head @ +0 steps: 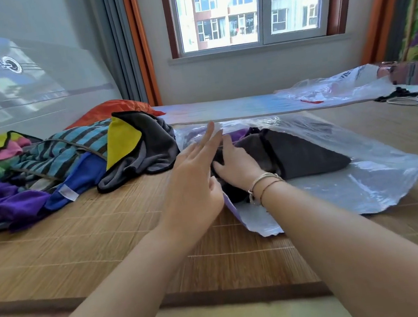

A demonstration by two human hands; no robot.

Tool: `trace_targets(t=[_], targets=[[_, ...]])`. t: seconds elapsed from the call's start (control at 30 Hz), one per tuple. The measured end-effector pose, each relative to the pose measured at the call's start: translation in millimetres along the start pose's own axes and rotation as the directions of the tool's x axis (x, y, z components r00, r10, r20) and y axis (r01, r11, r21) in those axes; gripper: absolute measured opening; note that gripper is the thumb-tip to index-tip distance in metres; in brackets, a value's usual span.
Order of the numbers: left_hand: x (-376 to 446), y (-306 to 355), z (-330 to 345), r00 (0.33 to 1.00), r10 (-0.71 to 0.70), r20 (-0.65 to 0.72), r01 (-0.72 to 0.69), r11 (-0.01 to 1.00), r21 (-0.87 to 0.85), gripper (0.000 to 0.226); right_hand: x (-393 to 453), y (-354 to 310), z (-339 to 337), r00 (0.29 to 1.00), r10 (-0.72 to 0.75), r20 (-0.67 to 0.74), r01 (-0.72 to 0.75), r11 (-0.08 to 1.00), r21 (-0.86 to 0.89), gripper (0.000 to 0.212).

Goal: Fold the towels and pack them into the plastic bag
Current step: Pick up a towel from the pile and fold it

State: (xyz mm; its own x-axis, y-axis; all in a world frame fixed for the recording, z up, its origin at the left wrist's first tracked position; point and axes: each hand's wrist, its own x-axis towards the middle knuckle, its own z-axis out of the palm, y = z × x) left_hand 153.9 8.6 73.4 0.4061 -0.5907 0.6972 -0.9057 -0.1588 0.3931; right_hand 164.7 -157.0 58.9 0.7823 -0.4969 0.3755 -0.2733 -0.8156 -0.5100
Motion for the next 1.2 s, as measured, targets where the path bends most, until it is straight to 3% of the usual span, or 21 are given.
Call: trace_targets(t=[0.1,0.2,0.3,0.6,0.7,0.83,1.0,1.2], targets=[[0.6,0.2,-2.0,0.999,-0.024,0.023,0.024,1.0,0.016,0.091,-16.9,12.5,9.5,0.989,-0.069,0.131,0.067,0.998,0.017,0.076],[-0.3,2.5,-1.6,0.998,-0.039,0.049,0.038,0.999,0.026,0.091,-37.7,24.5,6.8,0.972,0.0,0.237,0.047,0.981,-0.191,0.066],[-3.9,8.5,0.9,0.997,-0.064,0.037,0.063,0.998,0.023,0.091,-46.8,28.2,5.9,0.95,0.028,0.311,0.06,0.961,-0.271,0.063],[-7.8,0.0,1.0,0.983,-0.184,-0.014,0.182,0.978,-0.101,0.091,21.2,25.0,46.1,0.968,0.104,0.228,0.0,0.91,-0.416,0.065],[-3.4,-11.0,-2.1,0.982,-0.185,-0.019,0.183,0.978,-0.099,0.094,46.8,28.6,50.4,0.972,0.117,0.205,-0.016,0.9,-0.436,0.063],[-6.3,-15.4,1.9,0.992,-0.124,0.0,0.124,0.991,-0.042,0.095,61.1,34.9,49.0,0.952,0.13,0.276,0.004,0.9,-0.436,0.067],[-7.0,-23.5,1.4,0.998,-0.035,0.05,0.035,0.999,0.006,0.087,12.6,37.8,30.1,0.948,0.033,0.317,0.106,0.906,-0.41,0.062],[-46.9,-23.0,-8.1,0.974,-0.164,0.157,0.149,0.983,0.103,0.081,-90.9,14.5,-8.1,0.91,-0.077,0.406,0.244,0.894,-0.375,0.058]])
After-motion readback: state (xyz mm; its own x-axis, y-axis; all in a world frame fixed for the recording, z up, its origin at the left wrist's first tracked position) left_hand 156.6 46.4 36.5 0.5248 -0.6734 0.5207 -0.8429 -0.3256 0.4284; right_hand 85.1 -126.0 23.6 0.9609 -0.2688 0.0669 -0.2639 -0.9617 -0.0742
